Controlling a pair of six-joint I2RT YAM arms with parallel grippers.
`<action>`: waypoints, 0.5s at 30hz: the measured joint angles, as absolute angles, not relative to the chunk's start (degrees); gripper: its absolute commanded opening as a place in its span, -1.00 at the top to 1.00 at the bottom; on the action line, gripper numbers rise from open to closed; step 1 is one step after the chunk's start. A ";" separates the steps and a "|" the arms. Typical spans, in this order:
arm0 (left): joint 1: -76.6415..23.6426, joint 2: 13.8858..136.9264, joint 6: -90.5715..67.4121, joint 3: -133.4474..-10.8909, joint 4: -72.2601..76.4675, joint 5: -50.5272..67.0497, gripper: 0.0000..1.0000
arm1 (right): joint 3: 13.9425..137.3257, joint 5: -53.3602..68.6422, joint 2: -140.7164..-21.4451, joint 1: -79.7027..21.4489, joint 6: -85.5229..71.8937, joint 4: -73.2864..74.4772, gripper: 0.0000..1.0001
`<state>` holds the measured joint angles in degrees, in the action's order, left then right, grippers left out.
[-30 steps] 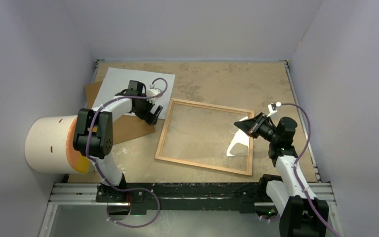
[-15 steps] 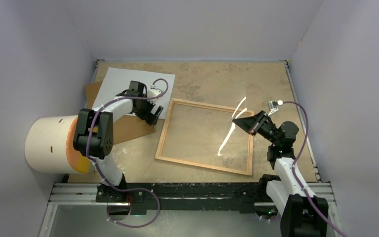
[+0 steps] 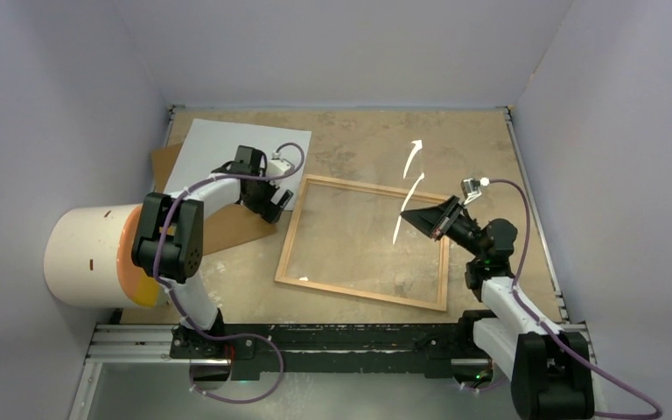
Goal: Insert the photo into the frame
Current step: Adjust the photo frame item on the photo frame.
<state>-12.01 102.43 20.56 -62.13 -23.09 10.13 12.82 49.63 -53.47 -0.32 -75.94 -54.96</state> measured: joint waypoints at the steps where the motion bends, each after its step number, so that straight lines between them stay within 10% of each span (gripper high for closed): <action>1: -12.19 102.41 20.56 -62.04 -22.90 9.98 -1.00 | 12.82 48.95 -53.67 -1.04 -76.44 -55.72 1.00; 15: -12.73 101.97 20.56 -60.95 -20.34 10.44 -1.00 | 12.62 41.47 -54.46 -5.17 -84.73 -63.02 1.00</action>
